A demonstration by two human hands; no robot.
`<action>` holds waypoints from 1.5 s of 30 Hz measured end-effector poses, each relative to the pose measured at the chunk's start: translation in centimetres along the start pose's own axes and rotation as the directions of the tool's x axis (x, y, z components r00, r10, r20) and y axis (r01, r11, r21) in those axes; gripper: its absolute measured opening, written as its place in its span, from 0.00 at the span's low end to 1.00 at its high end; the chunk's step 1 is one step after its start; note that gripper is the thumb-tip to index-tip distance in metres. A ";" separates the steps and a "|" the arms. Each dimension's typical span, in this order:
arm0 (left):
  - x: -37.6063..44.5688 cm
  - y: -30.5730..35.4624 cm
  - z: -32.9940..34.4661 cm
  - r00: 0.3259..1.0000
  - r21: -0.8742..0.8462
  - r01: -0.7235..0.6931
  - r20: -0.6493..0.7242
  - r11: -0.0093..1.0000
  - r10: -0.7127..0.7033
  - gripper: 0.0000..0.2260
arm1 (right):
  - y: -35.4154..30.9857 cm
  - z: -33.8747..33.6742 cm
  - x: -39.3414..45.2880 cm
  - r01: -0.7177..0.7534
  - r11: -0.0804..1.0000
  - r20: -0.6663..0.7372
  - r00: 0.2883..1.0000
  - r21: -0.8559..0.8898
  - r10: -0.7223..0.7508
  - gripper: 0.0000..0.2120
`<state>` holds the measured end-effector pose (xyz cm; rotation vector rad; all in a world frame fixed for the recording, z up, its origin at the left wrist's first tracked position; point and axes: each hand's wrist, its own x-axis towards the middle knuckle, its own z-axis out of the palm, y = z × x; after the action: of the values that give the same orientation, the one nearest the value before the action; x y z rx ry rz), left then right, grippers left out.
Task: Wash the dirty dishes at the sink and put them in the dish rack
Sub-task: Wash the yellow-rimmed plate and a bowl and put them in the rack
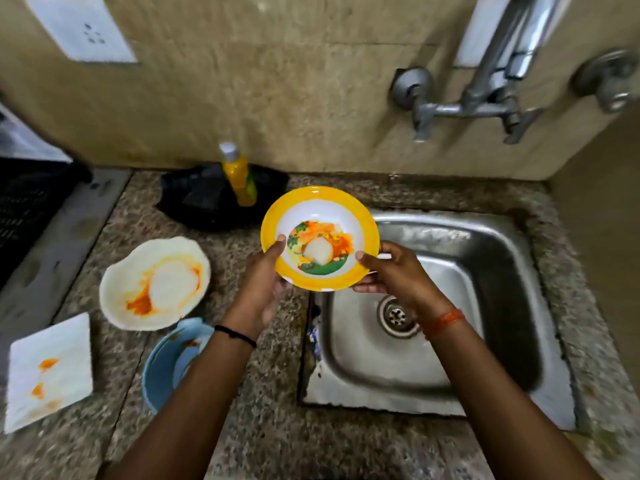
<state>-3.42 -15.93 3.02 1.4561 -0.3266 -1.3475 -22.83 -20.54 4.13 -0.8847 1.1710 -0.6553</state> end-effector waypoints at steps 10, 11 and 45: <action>2.6 -0.9 7.6 0.979 -0.037 0.131 0.161 0.991 -0.124 0.16 | -4.9 -11.4 1.6 0.220 0.849 -0.606 0.617 -0.480 -0.503 0.27; 2.8 -0.9 8.1 0.977 -0.029 0.131 0.172 0.991 -0.124 0.18 | -6.1 -12.1 2.2 0.219 0.816 -0.602 0.579 -0.535 -0.550 0.30; 2.2 -0.8 15.1 0.963 0.007 0.016 0.269 1.000 -0.018 0.13 | -14.4 -14.4 7.2 0.025 0.635 -0.502 0.588 -0.772 -0.634 0.13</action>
<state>-15.73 -24.91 4.39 1.2813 -0.4938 -1.5631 -34.57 -37.42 10.96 -1.6441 2.1232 -0.9897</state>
